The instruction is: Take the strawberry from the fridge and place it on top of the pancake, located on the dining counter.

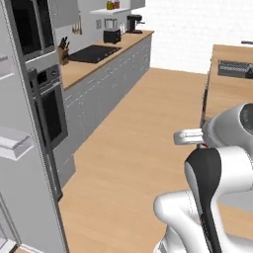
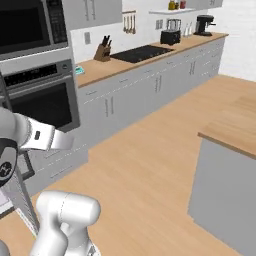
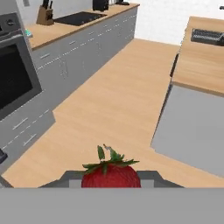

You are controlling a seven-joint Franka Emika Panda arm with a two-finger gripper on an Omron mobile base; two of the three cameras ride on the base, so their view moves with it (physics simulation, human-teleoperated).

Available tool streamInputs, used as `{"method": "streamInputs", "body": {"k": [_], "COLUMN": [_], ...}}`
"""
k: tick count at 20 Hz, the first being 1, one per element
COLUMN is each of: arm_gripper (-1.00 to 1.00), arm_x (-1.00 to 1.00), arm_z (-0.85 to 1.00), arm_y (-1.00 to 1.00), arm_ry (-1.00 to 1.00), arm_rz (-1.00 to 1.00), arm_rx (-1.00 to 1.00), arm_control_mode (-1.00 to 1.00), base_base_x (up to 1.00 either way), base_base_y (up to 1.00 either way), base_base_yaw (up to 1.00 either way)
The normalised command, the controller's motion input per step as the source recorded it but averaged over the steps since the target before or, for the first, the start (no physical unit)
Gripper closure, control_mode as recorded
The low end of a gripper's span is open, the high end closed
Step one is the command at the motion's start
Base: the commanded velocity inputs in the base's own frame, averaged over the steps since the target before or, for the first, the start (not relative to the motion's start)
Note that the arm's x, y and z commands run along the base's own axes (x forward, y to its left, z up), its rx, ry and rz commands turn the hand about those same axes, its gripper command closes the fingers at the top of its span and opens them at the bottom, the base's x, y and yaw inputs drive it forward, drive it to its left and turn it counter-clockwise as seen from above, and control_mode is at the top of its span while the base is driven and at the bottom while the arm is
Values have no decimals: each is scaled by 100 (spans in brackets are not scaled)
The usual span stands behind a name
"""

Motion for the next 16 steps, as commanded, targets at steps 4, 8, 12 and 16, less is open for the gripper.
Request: {"method": "streamInputs", "body": {"k": [4, 8, 12, 16], "arm_gripper": [100, 100, 100, 100], "arm_x": [0, 0, 0, 0], "arm_z": [0, 0, 0, 0], "arm_y": [0, 0, 0, 0], "arm_ry": [0, 0, 0, 0], "arm_rz": [0, 0, 0, 0], "arm_rx": [0, 0, 0, 0], "arm_control_mode": [100, 100, 100, 100], "base_base_x": [3, 1, 13, 3], "base_base_y": [-42, -21, -40, -60], "base_base_yaw": [-44, -46, -36, -34]}}
